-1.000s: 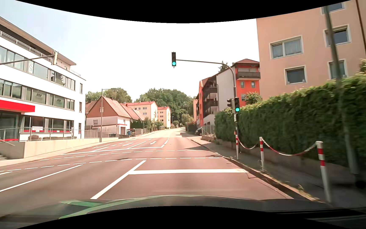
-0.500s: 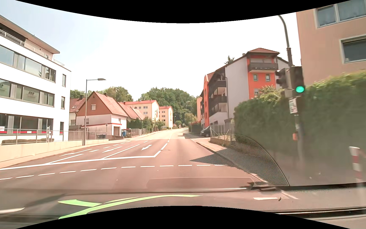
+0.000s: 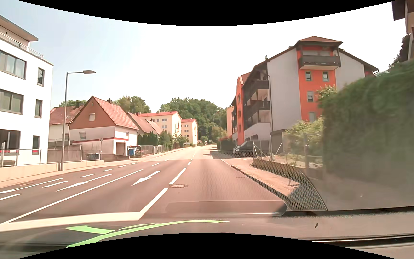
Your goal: Follow the waypoints while adhering to traffic rules and regulations
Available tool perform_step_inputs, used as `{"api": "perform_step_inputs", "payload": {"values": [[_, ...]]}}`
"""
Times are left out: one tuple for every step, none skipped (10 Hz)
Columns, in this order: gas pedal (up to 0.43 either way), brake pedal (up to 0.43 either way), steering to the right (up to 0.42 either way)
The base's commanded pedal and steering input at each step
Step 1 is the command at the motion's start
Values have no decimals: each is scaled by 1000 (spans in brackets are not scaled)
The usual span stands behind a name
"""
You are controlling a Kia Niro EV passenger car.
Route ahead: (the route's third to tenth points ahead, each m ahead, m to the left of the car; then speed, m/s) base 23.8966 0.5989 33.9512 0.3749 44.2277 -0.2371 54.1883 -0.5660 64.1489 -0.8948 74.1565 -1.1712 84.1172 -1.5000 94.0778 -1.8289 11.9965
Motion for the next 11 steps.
{"api": "perform_step_inputs", "payload": {"values": [[177,0,-13],[177,0,-13],[177,0,-12],[177,0,-12],[177,0,-12],[177,0,-11],[177,0,-11],[177,0,-11],[177,0,-11],[177,0,-7],[177,0,-4]]}}
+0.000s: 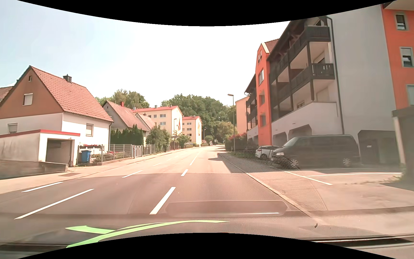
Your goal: Follow the waypoints while adhering to traffic rules and regulations
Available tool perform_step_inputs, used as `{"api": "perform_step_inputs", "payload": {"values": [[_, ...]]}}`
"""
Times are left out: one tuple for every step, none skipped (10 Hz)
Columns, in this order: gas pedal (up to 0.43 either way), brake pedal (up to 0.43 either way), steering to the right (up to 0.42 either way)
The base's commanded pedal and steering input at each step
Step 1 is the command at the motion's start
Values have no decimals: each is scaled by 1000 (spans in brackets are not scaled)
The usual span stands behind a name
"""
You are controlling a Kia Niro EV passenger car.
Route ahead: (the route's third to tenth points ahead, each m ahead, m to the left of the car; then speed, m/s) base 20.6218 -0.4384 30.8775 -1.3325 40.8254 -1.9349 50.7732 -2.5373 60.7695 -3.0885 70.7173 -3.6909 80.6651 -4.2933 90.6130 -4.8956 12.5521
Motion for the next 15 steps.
{"api": "perform_step_inputs", "payload": {"values": [[177,0,-4],[177,0,-4],[177,0,-4],[177,0,-4],[177,0,-4],[177,0,-4],[177,0,-4],[177,0,-3],[177,0,-3],[177,0,-3],[177,0,-3],[177,0,-2],[177,0,-3],[177,0,-2],[177,0,0]]}}
